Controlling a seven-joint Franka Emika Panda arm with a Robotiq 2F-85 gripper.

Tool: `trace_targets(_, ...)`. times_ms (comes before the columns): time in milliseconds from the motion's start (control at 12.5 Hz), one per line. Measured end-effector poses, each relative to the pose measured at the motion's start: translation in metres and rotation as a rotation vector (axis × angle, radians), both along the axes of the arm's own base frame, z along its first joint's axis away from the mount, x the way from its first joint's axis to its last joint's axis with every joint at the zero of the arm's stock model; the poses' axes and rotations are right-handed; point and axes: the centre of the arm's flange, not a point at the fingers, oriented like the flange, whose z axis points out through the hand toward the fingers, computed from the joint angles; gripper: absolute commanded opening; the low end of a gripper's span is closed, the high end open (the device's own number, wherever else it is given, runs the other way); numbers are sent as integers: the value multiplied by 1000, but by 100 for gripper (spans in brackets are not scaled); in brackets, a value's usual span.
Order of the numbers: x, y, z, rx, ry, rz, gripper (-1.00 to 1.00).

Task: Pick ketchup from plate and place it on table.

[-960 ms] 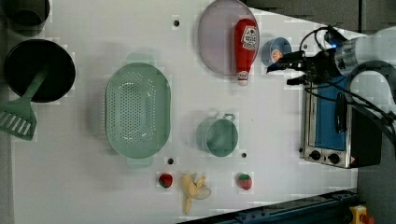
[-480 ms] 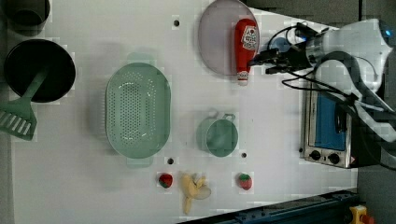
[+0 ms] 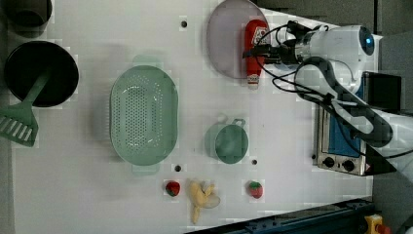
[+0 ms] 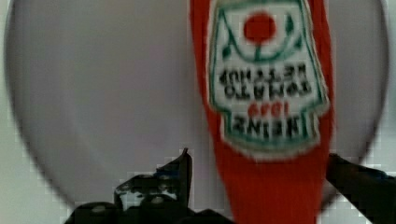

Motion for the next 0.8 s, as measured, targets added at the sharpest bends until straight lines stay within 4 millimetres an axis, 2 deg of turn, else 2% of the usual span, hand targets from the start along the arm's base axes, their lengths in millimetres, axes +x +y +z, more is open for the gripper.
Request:
trace_targets(240, 3, 3, -24, -19, -50, 29, 100)
trace_targets(400, 8, 5, -26, -13, -71, 29, 100)
trace_targets(480, 10, 4, -23, -18, -80, 32, 91)
trace_targets(640, 13, 5, -20, -22, -93, 40, 42)
trace_targets(720, 13, 5, -19, -24, -96, 42, 24)
trace_targets(800, 15, 4, -17, -26, -104, 40, 24)
